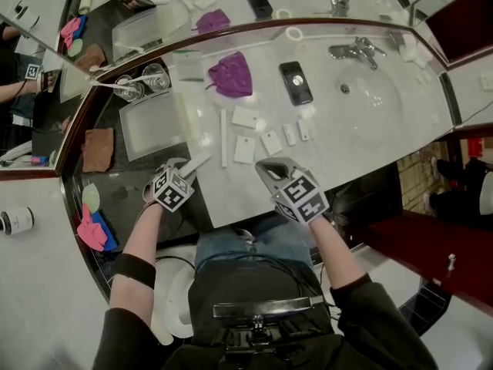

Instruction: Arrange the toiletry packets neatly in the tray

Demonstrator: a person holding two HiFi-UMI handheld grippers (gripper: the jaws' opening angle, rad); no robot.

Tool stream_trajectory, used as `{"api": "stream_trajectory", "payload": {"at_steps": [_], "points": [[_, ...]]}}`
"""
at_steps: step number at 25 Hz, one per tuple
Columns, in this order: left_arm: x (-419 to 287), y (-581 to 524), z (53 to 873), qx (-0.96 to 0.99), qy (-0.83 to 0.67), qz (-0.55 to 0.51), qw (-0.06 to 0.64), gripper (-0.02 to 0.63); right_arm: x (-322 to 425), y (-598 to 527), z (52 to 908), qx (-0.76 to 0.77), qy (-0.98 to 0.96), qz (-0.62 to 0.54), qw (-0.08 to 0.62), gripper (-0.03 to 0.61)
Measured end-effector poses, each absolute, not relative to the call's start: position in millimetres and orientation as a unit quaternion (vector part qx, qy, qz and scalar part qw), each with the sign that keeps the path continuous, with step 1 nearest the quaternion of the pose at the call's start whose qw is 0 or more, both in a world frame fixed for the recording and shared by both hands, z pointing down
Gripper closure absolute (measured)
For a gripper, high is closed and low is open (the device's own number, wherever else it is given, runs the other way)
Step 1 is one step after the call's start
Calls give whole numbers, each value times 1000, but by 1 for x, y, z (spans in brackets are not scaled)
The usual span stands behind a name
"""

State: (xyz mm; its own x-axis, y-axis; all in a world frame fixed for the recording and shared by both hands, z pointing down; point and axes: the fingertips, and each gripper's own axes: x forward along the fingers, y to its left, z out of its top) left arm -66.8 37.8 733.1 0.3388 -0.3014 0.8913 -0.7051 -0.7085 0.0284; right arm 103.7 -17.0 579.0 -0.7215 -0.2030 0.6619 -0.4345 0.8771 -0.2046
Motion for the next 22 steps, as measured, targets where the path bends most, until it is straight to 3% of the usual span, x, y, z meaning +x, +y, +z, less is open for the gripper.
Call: {"api": "stream_trajectory", "payload": {"at_steps": [5, 8, 15, 22], "points": [[-66, 39, 739, 788, -321, 477, 220, 471, 108, -15, 578, 180, -908, 187, 329, 577], [-68, 36, 735, 786, -331, 469, 229, 387, 113, -17, 581, 183, -907, 187, 330, 577], [-72, 31, 719, 784, -348, 468, 213, 387, 111, -21, 581, 184, -908, 181, 329, 577], [-67, 21, 645, 792, -412, 413, 180, 387, 91, -28, 559, 177, -921, 161, 307, 577]]}}
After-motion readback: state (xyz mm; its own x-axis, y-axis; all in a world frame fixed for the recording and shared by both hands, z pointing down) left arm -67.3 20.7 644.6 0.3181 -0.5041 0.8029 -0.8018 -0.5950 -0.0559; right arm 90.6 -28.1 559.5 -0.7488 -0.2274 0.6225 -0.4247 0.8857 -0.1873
